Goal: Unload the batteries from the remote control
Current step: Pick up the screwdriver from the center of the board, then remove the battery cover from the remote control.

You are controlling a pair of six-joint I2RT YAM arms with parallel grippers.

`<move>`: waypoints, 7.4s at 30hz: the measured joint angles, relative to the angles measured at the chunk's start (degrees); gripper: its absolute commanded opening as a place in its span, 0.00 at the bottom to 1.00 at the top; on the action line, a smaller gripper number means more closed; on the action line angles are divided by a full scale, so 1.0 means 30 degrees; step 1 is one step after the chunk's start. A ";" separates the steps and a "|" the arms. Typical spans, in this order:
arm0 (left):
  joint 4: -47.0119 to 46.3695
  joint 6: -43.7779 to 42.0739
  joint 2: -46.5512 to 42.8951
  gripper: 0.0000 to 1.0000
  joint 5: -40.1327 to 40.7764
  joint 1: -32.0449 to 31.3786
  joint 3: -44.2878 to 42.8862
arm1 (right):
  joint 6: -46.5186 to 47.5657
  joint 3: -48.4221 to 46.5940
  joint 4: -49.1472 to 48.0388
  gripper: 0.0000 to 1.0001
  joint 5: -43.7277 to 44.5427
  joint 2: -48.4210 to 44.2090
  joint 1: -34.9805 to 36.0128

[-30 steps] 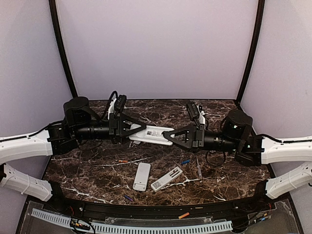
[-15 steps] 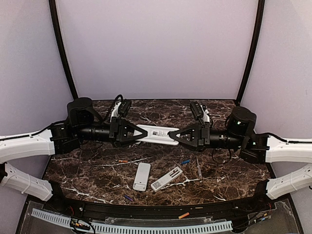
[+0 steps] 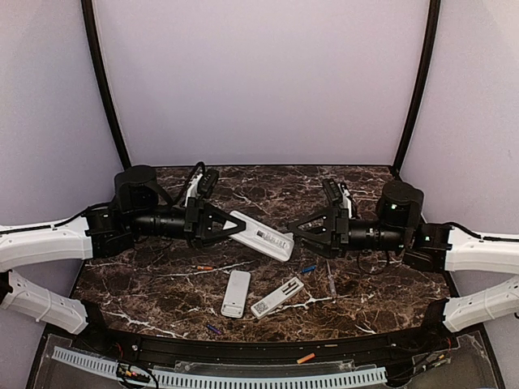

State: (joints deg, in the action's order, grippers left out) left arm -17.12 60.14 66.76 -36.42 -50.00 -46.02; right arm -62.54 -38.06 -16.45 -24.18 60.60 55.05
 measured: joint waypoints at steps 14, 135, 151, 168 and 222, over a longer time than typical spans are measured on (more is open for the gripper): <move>0.1217 -0.0364 -0.0117 0.00 0.0670 0.2091 0.1027 | 0.1122 -0.0670 1.1788 0.53 0.4845 -0.1464 -0.0182; 1.0338 -1.4105 1.0856 0.00 -0.7825 0.5289 -0.6105 | 1.0127 -1.2225 2.5048 0.00 0.6098 1.1533 0.4852; 1.0907 -1.4506 1.0856 0.00 -0.6827 0.5238 -0.6484 | 0.9646 -1.2014 2.4625 0.00 0.5814 1.1293 0.5100; 1.0907 -1.4506 1.0856 0.00 -0.6870 0.5253 -0.6492 | 0.9333 -1.2014 2.4633 0.00 0.5865 1.1293 0.5144; 1.0812 -1.4498 1.0856 0.00 -0.7198 0.5260 -0.6492 | 0.9763 -1.2101 2.4655 0.00 0.6798 1.1839 0.5151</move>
State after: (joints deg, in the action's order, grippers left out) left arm 15.31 16.64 99.33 -58.02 -34.22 -65.49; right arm -33.26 -74.37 57.52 -3.79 96.12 70.50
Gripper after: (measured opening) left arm 0.175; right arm 0.074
